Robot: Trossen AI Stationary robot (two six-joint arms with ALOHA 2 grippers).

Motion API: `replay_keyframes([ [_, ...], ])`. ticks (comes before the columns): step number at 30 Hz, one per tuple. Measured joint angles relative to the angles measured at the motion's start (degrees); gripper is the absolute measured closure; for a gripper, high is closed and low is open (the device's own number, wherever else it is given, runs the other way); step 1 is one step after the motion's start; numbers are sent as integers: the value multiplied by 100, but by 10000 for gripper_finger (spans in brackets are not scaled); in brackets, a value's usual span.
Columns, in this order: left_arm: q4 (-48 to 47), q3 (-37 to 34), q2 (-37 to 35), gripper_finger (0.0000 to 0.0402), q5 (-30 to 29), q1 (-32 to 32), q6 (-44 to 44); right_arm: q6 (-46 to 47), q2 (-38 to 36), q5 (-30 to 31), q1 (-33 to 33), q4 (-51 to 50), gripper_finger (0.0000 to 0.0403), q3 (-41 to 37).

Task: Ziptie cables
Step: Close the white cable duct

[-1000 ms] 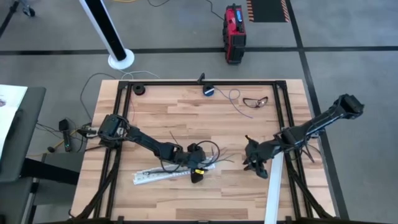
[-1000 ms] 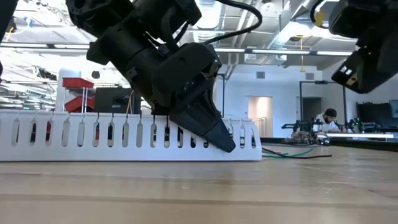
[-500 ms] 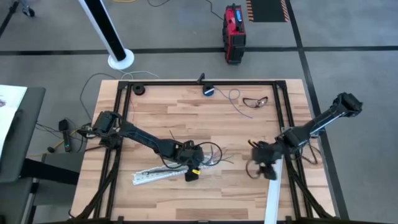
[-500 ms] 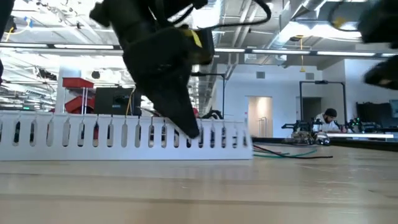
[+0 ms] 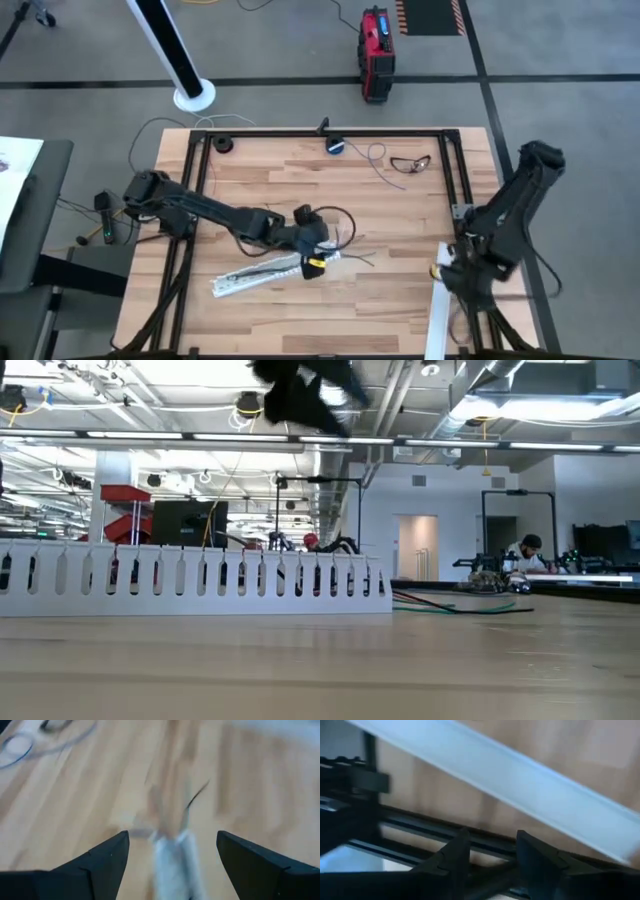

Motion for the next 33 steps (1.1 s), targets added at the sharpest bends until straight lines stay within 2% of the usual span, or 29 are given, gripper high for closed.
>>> replay_keyframes([
  [5, 1233, 17, 96, 106, -3, -536, 37, 380, 891, 186, 566, 1016, 257, 294],
  [9, 1081, -1, 130, 106, -422, -850, -203, 3, 1714, 418, 600, 1273, 258, 644],
  [12, 972, 9, 162, 106, -764, -1076, -478, -462, 2304, 430, 533, 1932, 258, 829],
  [18, 922, 7, 381, 106, -885, -1445, -850, -733, 3274, 357, 528, 2188, 259, 1173],
  [26, 663, 1, 474, 106, -1248, -1824, -1342, -707, 3428, 112, 976, 2270, 261, 1274],
  [33, 621, 2, 472, 106, -1296, -1942, -1653, -586, 3434, 291, 857, 2473, 262, 1274],
])
